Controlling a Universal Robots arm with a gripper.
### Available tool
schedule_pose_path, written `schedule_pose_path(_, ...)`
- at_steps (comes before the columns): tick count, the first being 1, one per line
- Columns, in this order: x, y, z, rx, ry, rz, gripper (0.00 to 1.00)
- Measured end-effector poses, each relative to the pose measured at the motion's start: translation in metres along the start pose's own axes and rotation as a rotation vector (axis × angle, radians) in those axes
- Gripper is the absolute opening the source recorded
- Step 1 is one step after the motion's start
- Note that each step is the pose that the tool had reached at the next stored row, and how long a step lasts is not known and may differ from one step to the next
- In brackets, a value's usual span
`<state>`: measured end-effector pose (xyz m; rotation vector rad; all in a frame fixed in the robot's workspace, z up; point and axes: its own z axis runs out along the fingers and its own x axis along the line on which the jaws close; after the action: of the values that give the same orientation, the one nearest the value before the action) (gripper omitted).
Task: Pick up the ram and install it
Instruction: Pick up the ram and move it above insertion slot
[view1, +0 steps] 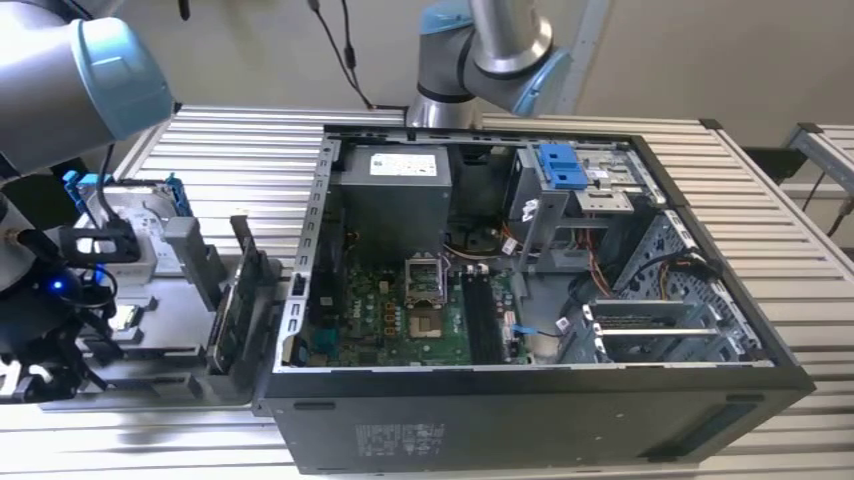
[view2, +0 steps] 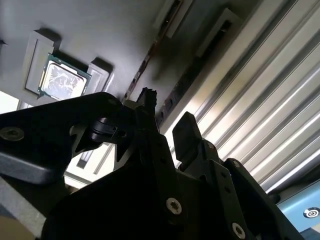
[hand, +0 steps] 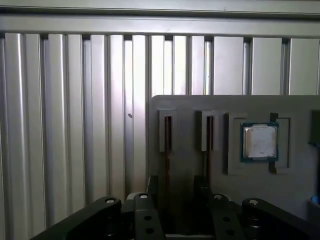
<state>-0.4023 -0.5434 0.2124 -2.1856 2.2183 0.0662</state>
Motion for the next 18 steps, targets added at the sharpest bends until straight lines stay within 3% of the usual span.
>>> schedule_pose_path(4,0.0009,0.0008,0.0062,0.0020,0.0001,0.000,0.42)
schedule_pose_path(9,0.0014,0.0019,0.0148,0.0109,-0.0001,-0.001,0.42)
schedule_pose_path(18,0.0035,0.0040,0.0214,0.0137,0.0000,-0.004,0.42)
